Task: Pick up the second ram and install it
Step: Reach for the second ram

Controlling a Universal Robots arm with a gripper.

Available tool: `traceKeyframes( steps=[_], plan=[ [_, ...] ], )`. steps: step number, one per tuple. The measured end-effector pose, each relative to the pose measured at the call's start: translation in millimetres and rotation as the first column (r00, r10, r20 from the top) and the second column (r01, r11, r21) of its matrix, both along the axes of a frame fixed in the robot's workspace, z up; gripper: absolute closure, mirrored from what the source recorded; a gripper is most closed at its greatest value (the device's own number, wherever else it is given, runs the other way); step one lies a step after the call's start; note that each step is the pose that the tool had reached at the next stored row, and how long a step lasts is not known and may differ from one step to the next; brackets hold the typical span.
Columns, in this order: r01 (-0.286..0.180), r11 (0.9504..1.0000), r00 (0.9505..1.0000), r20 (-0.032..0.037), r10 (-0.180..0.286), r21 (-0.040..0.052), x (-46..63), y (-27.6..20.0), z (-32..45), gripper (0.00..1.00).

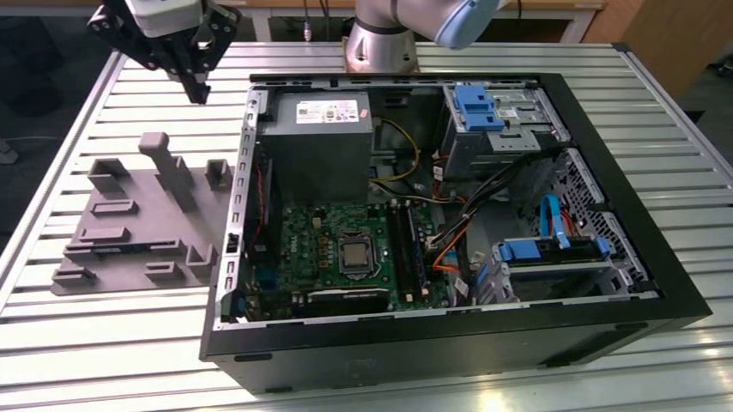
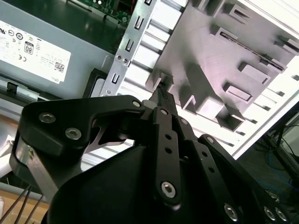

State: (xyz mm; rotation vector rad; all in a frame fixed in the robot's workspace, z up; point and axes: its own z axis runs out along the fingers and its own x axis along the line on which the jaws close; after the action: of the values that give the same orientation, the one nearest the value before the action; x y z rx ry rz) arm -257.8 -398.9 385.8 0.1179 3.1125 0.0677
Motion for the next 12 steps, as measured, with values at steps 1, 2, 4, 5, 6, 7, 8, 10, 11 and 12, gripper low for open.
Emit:
traceKeyframes(
  steps=[1, 2, 4, 5, 6, 7, 8, 10, 11, 12],
  plan=[
    [0.0, 1.0, 1.0, 0.0, 0.0, 0.0, -1.6, 0.0, 0.0, 0.89],
    [0.0, 1.0, 1.0, 0.0, 0.0, 0.0, -3.0, 0.0, -0.1, 0.89],
    [0.0, 1.0, 1.0, 0.0, 0.0, 0.0, -5.6, 0.0, -0.1, 0.89],
    [0.0, 1.0, 1.0, 0.0, 0.0, 0.0, -6.9, 0.0, -0.1, 0.89],
    [0.0, 1.0, 1.0, 0.0001, 0.0, 0.0, -8.1, 0.0, -0.2, 0.89],
    [0.0, 1.0, 1.0, 0.0, 0.0, 0.0, -9.3, 0.0, -0.2, 0.89],
    [0.0, 1.0, 1.0, 0.0, 0.0, 0.0, -10.5, 0.0, -0.2, 0.89],
    [0.0, 1.0, 1.0, 0.0, 0.0, 0.0, -13.3, 0.0, -0.3, 0.89],
    [0.0, 1.0, 1.0, 0.0, 0.0, 0.0, -14.7, 0.0, -0.3, 0.89],
    [0.0, 1.0, 1.0, 0.0, 0.0, 0.0, -16.2, 0.0, -0.3, 0.89]
  ],
)
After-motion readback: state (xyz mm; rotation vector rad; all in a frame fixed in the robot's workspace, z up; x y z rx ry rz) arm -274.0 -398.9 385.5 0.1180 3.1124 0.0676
